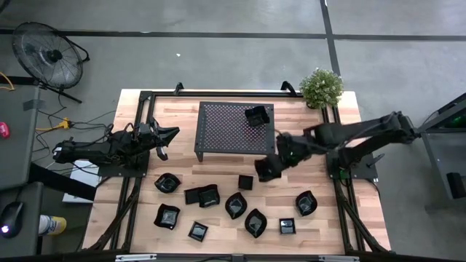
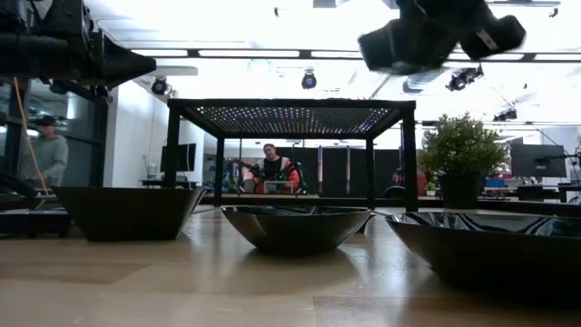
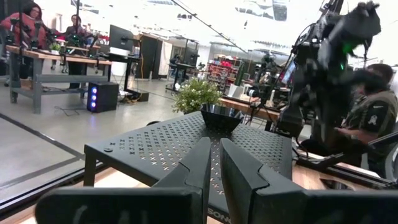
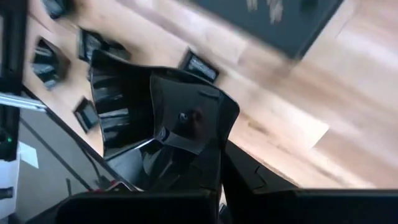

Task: Pick & Place Mini shaped plates
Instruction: Stack the black distorted plate on top of the black distorted plate on the shelf

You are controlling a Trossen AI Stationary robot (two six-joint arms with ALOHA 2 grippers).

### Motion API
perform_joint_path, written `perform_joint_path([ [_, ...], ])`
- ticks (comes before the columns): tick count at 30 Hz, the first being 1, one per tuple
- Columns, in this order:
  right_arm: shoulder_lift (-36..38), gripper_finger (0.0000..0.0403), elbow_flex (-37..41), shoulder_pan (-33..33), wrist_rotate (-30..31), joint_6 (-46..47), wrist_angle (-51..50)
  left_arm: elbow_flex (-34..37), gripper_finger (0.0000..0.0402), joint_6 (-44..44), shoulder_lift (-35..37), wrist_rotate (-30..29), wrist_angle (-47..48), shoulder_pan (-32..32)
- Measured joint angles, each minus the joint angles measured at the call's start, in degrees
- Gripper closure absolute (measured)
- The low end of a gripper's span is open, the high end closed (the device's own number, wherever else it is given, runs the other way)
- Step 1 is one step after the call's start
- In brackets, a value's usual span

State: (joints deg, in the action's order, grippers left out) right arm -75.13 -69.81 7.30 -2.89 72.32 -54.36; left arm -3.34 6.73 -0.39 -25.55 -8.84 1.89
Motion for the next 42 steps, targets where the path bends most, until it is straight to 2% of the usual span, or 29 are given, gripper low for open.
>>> perform_joint_path([
  [5,-0.3,0.0403,-8.1,-7.0,1.1,-8.9,-4.8,0.0,0.0369,0.0,0.0,0.0,0.0,0.0],
  [11,-3.2,0.0403,-15.7,-18.7,0.8,-21.9,-8.0,0.0,0.0369,0.0,0.0,0.0,0.0,0.0],
  [16,-7.0,0.0403,-18.6,-28.4,-4.8,-31.9,-8.2,0.0,0.0369,0.0,0.0,0.0,0.0,0.0],
  [20,-9.4,0.0403,-19.2,-33.5,-9.7,-36.7,-8.1,0.0,0.0369,0.0,0.0,0.0,0.0,0.0],
  [30,-12.0,0.0403,-19.2,-38.3,-17.6,-41.9,-4.9,0.0,0.0369,0.0,0.0,0.0,0.0,0.0],
  [35,-12.5,0.0403,-20.3,-39.6,-19.6,-42.0,-2.8,0.0,0.0369,0.0,0.0,0.0,0.0,0.0],
  [42,-13.6,0.0403,-25.3,-41.0,-20.8,-43.7,-4.7,0.0,0.0369,0.0,0.0,0.0,0.0,0.0],
])
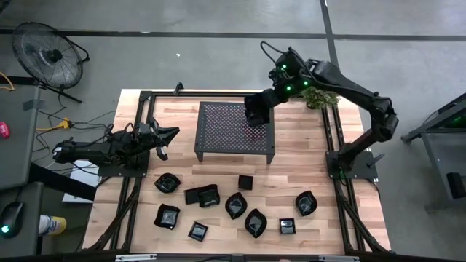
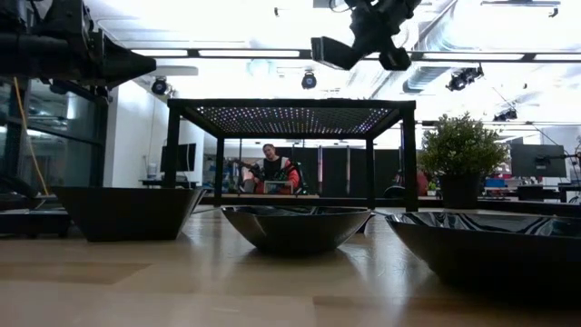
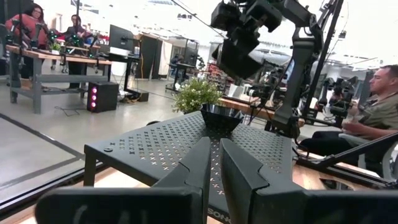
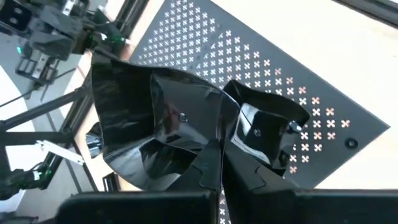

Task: Pick & Place Mini shaped plates
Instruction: Stack the black distorted plate on top of the black distorted plate on the shelf

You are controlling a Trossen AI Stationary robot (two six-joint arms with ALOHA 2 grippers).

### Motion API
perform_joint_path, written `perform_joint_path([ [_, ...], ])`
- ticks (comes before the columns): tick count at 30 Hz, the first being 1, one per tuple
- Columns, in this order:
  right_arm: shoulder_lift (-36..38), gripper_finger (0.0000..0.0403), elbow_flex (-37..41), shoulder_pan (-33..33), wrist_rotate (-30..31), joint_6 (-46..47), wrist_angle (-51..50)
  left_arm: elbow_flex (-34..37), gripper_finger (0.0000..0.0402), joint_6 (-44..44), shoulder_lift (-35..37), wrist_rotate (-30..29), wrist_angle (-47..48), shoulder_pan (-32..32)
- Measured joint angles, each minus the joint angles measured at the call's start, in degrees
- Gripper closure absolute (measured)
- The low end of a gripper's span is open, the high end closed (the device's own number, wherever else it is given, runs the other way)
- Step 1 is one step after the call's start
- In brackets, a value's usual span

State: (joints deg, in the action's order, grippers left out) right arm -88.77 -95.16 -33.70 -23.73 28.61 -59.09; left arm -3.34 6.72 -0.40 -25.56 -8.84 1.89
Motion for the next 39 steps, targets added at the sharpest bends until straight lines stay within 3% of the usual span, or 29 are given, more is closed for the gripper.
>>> perform_joint_path([
  [14,-8.8,0.0403,-13.1,-1.6,-0.3,-7.0,-14.3,0.0,0.0369,0.0,0.0,0.0,0.0,0.0],
  [26,-9.1,0.0403,-7.1,-2.0,1.0,-3.2,-12.9,0.0,0.0369,0.0,0.0,0.0,0.0,0.0],
  [39,-10.3,0.0403,-7.1,-0.8,1.0,1.6,-13.4,0.0,0.0369,0.0,0.0,0.0,0.0,0.0],
])
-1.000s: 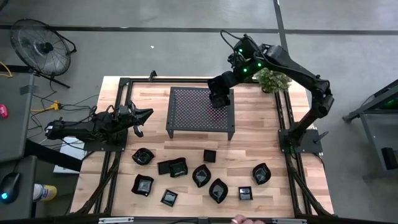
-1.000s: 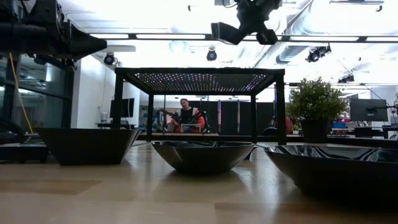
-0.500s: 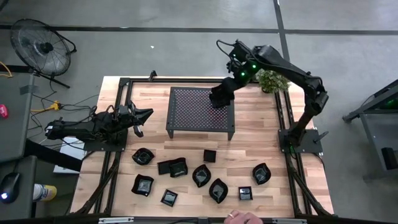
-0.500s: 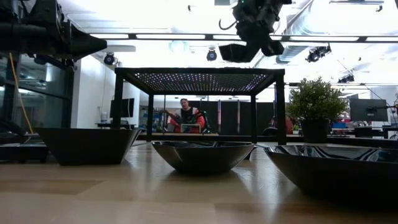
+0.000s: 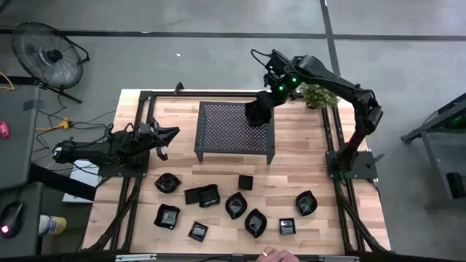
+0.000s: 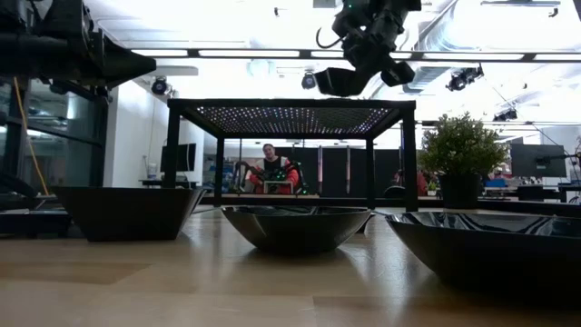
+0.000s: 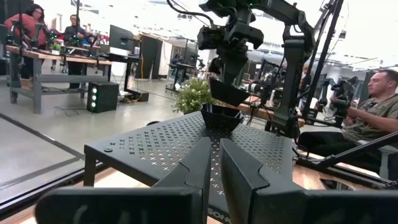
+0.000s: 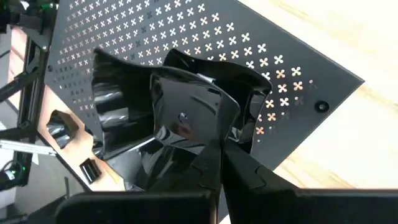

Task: Pick & Place Mini shaped plates
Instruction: Stack the black distorted plate on top of the black distorted plate on the shelf

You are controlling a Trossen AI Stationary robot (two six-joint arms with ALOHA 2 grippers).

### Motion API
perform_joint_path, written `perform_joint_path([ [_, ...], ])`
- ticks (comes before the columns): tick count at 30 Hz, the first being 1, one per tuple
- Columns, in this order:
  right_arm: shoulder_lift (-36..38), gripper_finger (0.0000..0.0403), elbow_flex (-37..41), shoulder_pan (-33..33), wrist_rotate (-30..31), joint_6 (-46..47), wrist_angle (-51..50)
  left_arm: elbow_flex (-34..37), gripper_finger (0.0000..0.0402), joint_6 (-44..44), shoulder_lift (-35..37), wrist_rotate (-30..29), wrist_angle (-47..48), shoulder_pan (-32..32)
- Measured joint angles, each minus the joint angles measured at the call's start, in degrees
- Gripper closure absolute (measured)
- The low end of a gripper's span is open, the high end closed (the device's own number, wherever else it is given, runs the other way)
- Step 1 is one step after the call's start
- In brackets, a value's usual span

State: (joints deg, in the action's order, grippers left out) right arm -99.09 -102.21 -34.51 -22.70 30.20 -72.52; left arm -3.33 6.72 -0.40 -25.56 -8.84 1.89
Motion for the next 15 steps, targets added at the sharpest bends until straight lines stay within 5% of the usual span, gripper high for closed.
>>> perform_joint_path([
  [15,-1.3,0.0403,0.0,0.1,-1.3,1.4,-0.1,0.0,0.0369,0.0,0.0,0.0,0.0,0.0],
])
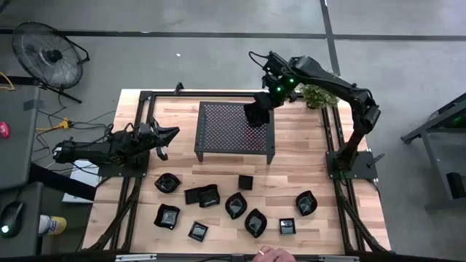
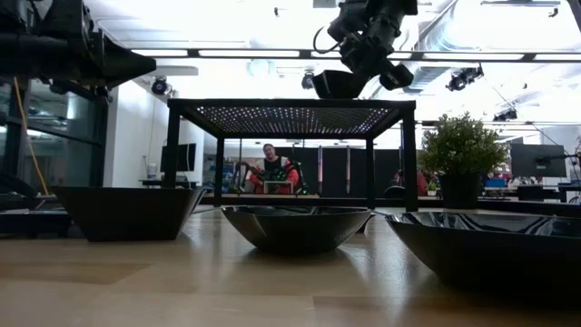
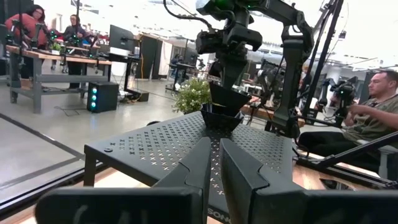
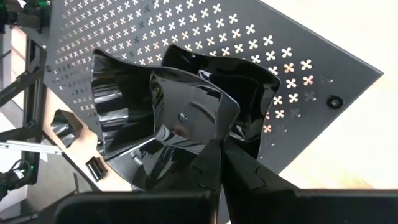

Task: Pick & Place Mini shaped plates
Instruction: Stack the black distorted plate on top of the black distorted plate on the shelf

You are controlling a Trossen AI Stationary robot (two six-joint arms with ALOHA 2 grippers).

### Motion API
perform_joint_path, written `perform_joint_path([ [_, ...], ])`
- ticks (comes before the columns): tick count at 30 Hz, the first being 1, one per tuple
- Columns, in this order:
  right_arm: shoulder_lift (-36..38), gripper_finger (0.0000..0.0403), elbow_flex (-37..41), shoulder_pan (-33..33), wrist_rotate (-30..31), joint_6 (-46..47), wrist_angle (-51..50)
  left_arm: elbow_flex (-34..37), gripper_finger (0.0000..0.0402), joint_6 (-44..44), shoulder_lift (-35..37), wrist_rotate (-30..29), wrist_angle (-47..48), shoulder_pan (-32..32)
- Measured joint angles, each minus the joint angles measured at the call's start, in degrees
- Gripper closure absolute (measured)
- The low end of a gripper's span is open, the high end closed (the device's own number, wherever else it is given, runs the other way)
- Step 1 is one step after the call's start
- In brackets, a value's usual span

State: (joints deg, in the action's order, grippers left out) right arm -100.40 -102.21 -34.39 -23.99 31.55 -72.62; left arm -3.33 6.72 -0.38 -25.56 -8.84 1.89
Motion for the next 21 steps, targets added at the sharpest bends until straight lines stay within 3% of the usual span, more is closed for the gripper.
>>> perform_joint_path([
  [21,-1.4,0.0402,0.0,0.0,0.4,-0.5,-0.5,0.0,0.0369,0.0,0.0,0.0,0.0,0.0],
])
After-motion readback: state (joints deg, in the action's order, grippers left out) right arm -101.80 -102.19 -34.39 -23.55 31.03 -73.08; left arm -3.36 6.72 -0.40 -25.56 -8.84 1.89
